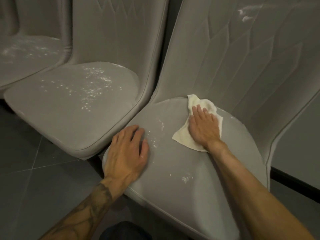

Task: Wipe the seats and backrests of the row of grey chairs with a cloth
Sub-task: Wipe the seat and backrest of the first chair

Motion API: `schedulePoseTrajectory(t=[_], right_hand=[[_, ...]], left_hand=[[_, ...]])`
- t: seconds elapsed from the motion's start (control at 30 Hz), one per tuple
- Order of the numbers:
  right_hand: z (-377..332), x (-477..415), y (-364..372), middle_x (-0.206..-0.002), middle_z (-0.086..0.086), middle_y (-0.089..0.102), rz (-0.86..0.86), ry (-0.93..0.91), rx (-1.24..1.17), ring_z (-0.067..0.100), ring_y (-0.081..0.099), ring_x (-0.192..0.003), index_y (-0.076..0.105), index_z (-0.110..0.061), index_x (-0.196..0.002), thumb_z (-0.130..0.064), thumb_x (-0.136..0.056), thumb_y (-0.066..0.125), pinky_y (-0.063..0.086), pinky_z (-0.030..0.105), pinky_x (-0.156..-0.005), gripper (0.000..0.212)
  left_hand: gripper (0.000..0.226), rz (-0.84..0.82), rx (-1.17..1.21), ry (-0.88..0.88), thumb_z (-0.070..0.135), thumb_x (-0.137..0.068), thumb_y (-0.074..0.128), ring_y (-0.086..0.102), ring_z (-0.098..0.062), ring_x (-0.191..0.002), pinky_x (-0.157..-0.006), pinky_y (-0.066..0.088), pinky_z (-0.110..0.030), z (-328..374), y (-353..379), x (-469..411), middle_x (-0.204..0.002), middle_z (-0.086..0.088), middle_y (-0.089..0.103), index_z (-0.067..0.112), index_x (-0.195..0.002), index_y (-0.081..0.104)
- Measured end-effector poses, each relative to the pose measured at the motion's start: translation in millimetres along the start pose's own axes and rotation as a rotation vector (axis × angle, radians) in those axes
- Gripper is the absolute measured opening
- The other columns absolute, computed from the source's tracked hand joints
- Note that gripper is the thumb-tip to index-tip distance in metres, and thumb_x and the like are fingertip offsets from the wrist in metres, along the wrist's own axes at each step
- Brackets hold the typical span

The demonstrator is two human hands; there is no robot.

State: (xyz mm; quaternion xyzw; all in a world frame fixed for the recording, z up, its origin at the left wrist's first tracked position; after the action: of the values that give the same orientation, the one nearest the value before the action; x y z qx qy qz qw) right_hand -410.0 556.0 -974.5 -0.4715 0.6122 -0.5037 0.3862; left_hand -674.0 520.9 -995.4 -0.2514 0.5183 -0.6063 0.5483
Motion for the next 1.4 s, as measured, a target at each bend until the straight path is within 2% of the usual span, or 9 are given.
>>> schedulePoseTrajectory(t=[0.07, 0.2, 0.43, 0.53, 0.63, 0.87, 1.07, 1.27, 1.4], right_hand=[[-39.7, 5.9, 8.2, -0.165, 0.010, 0.031, 0.021, -0.160, 0.030, 0.034, 0.038, -0.145, 0.028, -0.013, -0.159, -0.037, -0.103, 0.012, 0.033, 0.050, -0.115, 0.063], [-42.7, 13.4, 14.0, -0.173, -0.005, 0.012, -0.137, -0.426, -0.063, 0.017, 0.012, -0.160, 0.018, -0.025, -0.165, -0.037, -0.112, 0.020, 0.010, 0.040, -0.130, 0.055], [-2.1, -9.1, 3.2, -0.171, 0.006, 0.022, -0.038, -0.090, 0.003, 0.027, 0.025, -0.156, 0.025, -0.015, -0.163, -0.036, -0.110, 0.015, 0.018, 0.044, -0.127, 0.058], [-56.7, 8.9, 14.1, -0.168, 0.008, 0.029, -0.041, -0.361, 0.040, 0.028, 0.033, -0.151, 0.026, -0.015, -0.161, -0.038, -0.102, 0.007, 0.026, 0.045, -0.121, 0.066], [-67.2, 22.3, 17.0, -0.172, -0.007, 0.014, -0.191, -0.545, -0.105, 0.011, 0.012, -0.159, 0.018, -0.027, -0.164, -0.041, -0.109, 0.017, 0.009, 0.036, -0.129, 0.057], [-67.0, -10.2, 13.5, -0.173, -0.002, 0.011, -0.134, -0.329, -0.055, 0.019, 0.011, -0.160, 0.018, -0.022, -0.165, -0.034, -0.113, 0.020, 0.007, 0.038, -0.129, 0.054], [-84.4, 46.4, 26.2, -0.172, -0.016, 0.012, -0.258, -0.746, -0.134, 0.001, 0.007, -0.157, 0.017, -0.035, -0.164, -0.049, -0.107, 0.012, -0.001, 0.024, -0.127, 0.059], [-90.6, 4.4, 21.4, -0.173, -0.008, 0.006, -0.182, -0.483, -0.079, 0.012, 0.007, -0.160, 0.014, -0.028, -0.165, -0.035, -0.113, 0.021, 0.005, 0.036, -0.130, 0.053], [-106.6, 63.3, 38.4, -0.173, -0.011, 0.004, -0.207, -0.770, -0.091, 0.007, 0.002, -0.160, 0.009, -0.031, -0.165, -0.039, -0.111, 0.017, -0.005, 0.027, -0.126, 0.055]], left_hand=[[0.055, -0.012, 0.003, -0.003, 0.041, -0.102, 0.036, 0.058, -0.027, -0.129, -0.111, 0.044, -0.044, 0.5, -1.9, 0.7, -0.142, -0.009, 0.062, 0.011, -0.139, 0.064], [0.054, -0.023, 0.012, -0.003, 0.039, -0.102, 0.036, 0.059, -0.028, -0.128, -0.110, 0.045, -0.046, 1.3, -5.3, 2.8, -0.141, -0.010, 0.062, 0.010, -0.137, 0.065], [0.048, 0.004, 0.044, -0.008, 0.036, -0.102, 0.037, 0.059, -0.025, -0.125, -0.108, 0.046, -0.043, 1.5, -5.0, 2.5, -0.136, -0.008, 0.063, 0.011, -0.133, 0.065], [0.038, 0.013, 0.082, -0.034, 0.028, -0.103, 0.042, 0.060, -0.026, -0.120, -0.106, 0.047, -0.044, 0.1, -8.3, 4.7, -0.131, -0.009, 0.065, 0.009, -0.126, 0.065], [0.024, -0.002, 0.136, -0.040, 0.015, -0.105, 0.051, 0.062, -0.029, -0.114, -0.103, 0.049, -0.046, -3.6, -15.5, 2.8, -0.123, -0.011, 0.067, 0.006, -0.120, 0.066], [0.032, 0.002, -0.044, 0.064, 0.025, -0.106, 0.042, 0.060, -0.025, -0.117, -0.106, 0.036, -0.040, -51.2, -34.5, 8.5, -0.124, -0.006, 0.065, 0.011, -0.122, 0.066], [0.046, 0.021, 0.010, 0.027, 0.030, -0.106, 0.031, 0.056, -0.027, -0.129, -0.113, 0.038, -0.043, -54.0, -30.8, 10.4, -0.137, -0.008, 0.062, 0.008, -0.131, 0.064], [0.050, 0.041, 0.036, -0.012, 0.029, -0.106, 0.031, 0.056, -0.029, -0.130, -0.116, 0.038, -0.043, -53.5, -27.0, 12.5, -0.140, -0.012, 0.062, 0.004, -0.134, 0.063], [0.049, 0.047, 0.088, -0.023, 0.032, -0.106, 0.028, 0.055, -0.025, -0.129, -0.114, 0.037, -0.039, -52.9, -27.3, 15.3, -0.139, -0.007, 0.061, 0.010, -0.137, 0.059]])
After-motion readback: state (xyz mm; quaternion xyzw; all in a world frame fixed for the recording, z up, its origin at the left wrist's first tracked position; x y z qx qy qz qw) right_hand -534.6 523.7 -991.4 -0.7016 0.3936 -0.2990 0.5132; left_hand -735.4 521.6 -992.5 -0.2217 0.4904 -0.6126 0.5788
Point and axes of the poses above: each hand's wrist, its own x-axis away from the middle knuckle, its own y-axis out of the palm, z = x × y, the point moved 1 cm from there along -x, towards the middle knuckle
